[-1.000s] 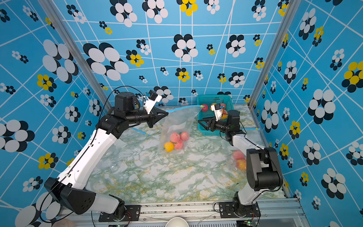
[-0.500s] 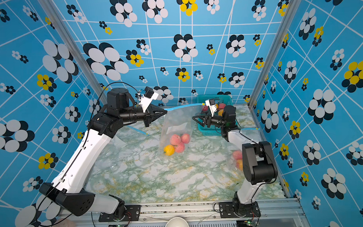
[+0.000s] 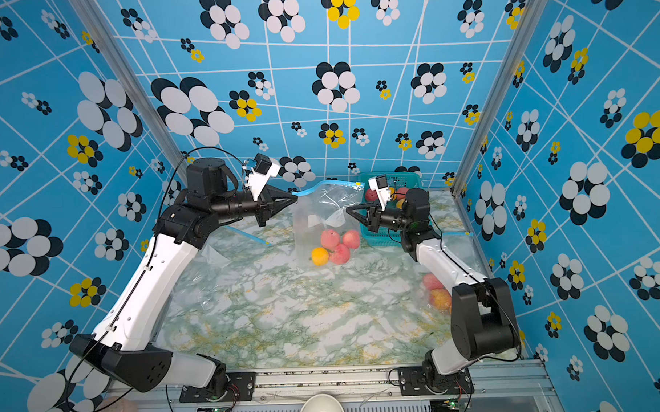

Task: Place the peach in a zip-top bag and seal the zipper
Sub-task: Pick up the zipper food storage bag at the center of the board, then place the zipper food storage bag at the center of the board.

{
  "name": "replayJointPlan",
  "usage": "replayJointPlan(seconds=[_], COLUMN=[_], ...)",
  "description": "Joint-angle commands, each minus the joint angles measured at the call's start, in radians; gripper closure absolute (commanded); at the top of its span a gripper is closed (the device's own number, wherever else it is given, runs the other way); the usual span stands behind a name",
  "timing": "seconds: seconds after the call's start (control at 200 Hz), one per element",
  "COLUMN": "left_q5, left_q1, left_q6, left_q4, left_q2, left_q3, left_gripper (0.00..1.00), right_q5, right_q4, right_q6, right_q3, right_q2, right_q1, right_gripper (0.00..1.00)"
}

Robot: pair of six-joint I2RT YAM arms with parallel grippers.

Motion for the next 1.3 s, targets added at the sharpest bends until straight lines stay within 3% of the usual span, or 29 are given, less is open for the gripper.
replayJointPlan(seconds=[0.0,0.225,0.48,0.66,0.795,1.01,1.295], left_q5=[-0.024,-0.136,-0.326,-0.351,-0.334,-0.406,-0.432], left_q1=[0.006,-0.045,-0.252,-0.332,-0.334,-0.327,-0.333], left_q6=[-0.052,-0.122,-0.092,-0.164,-0.203,-0.181,-0.199], left_q4=[0.059,0.089,0.014,0.044,0.102,0.205,0.3], left_q2=[-0.032,-0.068,-0.151,-0.173,-0.123,0.065,0.22], left_q3=[-0.025,-0.091,-0.192,-0.298,-0.362,-0.395,-0.378], left_gripper=[1.0,1.0,1.0,1.0,1.0,1.0,1.0], right_q5=[0.074,0.273,0.434,0.603,0.684,0.884,0.968], right_q4=[-0.186,-0.602,-1.04,-1.296,-1.255,-1.053,-0.967], right_q6=[-0.077,-0.12,-0.049,-0.029,-0.036,-0.077,-0.095], right_q3=[-0.01,-0.006,-0.019,-0.061,-0.124,-0.145,-0.136], right_q2=[-0.097,-0.261,-0.47,-0.618,-0.58,-0.33,-0.218], right_q1=[-0.001,0.001,0.002,0.004,0.002,-0.036,-0.112], right_gripper=[0.93,0.93,0.92,0.9,0.88,0.89,0.89])
